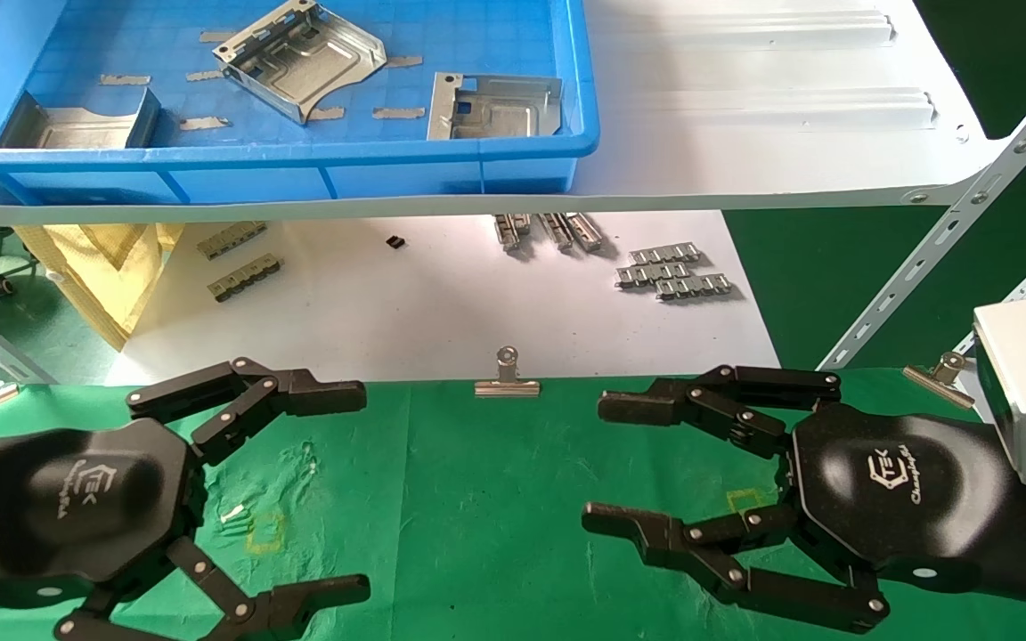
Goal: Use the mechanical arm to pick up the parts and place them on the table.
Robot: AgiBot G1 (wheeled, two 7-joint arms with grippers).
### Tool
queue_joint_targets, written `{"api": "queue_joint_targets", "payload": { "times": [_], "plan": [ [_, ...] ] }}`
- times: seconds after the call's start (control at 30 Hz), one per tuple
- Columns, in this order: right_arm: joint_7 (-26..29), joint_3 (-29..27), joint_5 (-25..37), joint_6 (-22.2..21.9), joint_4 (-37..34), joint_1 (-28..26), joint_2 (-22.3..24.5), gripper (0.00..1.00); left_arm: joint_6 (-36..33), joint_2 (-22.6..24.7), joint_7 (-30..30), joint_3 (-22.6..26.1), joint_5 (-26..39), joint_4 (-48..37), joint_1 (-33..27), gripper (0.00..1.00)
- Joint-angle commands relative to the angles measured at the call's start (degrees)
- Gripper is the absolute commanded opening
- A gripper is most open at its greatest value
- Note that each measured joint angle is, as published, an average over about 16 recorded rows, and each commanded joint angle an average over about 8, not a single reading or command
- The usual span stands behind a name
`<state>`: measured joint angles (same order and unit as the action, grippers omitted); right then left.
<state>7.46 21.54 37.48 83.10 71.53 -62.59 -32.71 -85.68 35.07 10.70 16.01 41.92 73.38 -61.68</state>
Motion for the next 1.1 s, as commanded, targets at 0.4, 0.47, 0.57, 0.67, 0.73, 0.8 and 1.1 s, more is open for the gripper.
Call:
{"api": "queue_joint_targets", "payload": {
  "times": [0.4,0.47,0.57,0.67,0.73,0.8,1.1],
  "plan": [
    [0.0,0.0,0.0,0.0,0.0,0.0,0.0,0.00,0.0,0.0,0.0,0.0,0.0,0.0,0.0,1.00],
    [0.0,0.0,0.0,0.0,0.0,0.0,0.0,0.00,0.0,0.0,0.0,0.0,0.0,0.0,0.0,1.00],
    [0.0,0.0,0.0,0.0,0.0,0.0,0.0,0.00,0.4,-0.1,0.2,-0.2,0.1,-0.1,-0.8,1.00],
    [0.0,0.0,0.0,0.0,0.0,0.0,0.0,0.00,1.3,0.1,1.0,-0.5,0.5,-0.7,-3.6,1.00],
    [0.0,0.0,0.0,0.0,0.0,0.0,0.0,0.00,2.0,0.5,1.8,-0.5,1.5,-1.8,-7.2,1.00],
    [0.0,0.0,0.0,0.0,0.0,0.0,0.0,0.00,2.6,1.3,2.6,-0.1,3.2,-3.8,-11.8,1.00],
    [0.0,0.0,0.0,0.0,0.0,0.0,0.0,0.00,7.5,11.5,0.5,6.3,19.4,-27.7,-36.5,1.00]
  ]
}}
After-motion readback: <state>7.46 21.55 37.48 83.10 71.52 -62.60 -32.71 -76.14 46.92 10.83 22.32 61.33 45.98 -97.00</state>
